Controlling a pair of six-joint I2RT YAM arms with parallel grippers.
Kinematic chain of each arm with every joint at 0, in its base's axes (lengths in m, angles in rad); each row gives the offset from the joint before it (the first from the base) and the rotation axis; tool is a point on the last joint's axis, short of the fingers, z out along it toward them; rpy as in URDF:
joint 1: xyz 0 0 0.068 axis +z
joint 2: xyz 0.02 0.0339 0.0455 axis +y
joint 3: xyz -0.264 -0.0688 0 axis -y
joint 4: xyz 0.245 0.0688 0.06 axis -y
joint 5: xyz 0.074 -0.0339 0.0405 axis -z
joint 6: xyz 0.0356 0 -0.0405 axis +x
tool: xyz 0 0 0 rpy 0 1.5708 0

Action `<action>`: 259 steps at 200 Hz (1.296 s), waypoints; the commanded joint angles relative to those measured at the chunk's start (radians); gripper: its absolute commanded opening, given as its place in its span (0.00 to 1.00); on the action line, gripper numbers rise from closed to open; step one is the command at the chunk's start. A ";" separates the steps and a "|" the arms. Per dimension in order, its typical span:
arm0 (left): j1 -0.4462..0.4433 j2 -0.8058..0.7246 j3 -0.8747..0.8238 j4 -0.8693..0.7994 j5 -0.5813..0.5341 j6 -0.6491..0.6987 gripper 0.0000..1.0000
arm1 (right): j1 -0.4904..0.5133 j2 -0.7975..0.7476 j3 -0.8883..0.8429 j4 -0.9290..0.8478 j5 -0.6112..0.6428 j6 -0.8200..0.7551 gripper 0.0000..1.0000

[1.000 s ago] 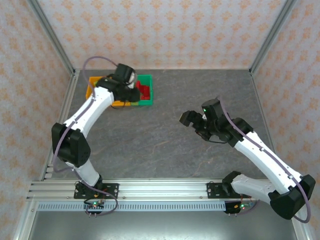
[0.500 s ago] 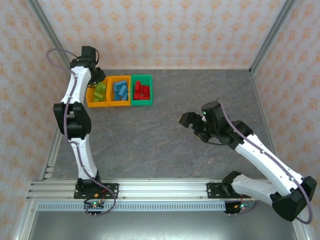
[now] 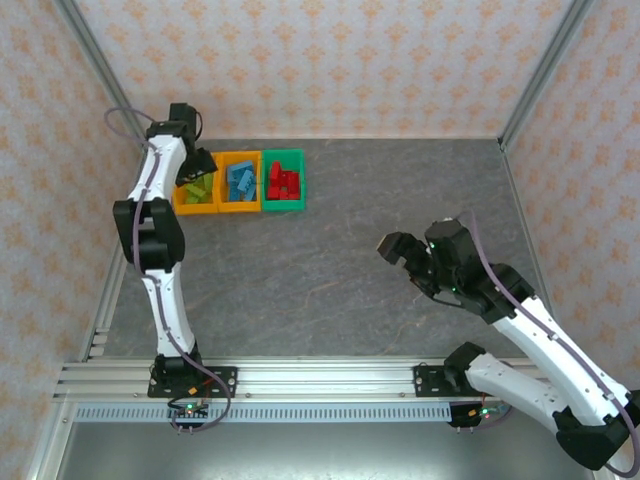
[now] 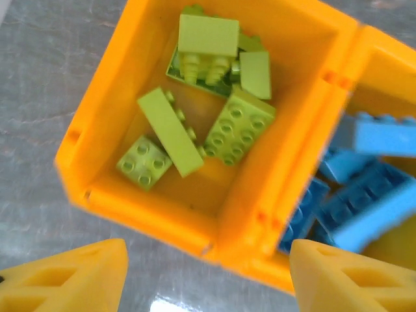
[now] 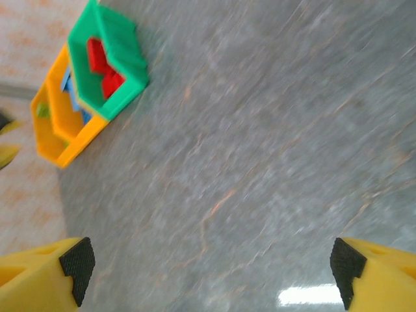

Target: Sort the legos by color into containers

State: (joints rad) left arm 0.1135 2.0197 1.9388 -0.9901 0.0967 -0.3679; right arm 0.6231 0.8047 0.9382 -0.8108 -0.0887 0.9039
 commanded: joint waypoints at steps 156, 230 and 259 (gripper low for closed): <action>-0.172 -1.088 -1.389 0.928 -0.139 0.271 1.00 | -0.417 0.674 -0.283 1.155 0.490 -0.993 0.99; -0.120 -0.778 -1.522 1.416 -0.174 0.315 1.00 | -0.586 0.742 -0.525 1.634 0.205 -0.932 0.99; -0.103 -0.566 -1.421 1.531 -0.122 0.333 1.00 | -0.586 0.734 -0.534 1.640 0.202 -0.933 0.99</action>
State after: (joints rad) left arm -0.0044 1.3247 0.4221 0.3336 -0.0338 -0.0673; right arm 0.0349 1.5455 0.4057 0.7055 0.1623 -0.0242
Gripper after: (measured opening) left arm 0.999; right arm 0.993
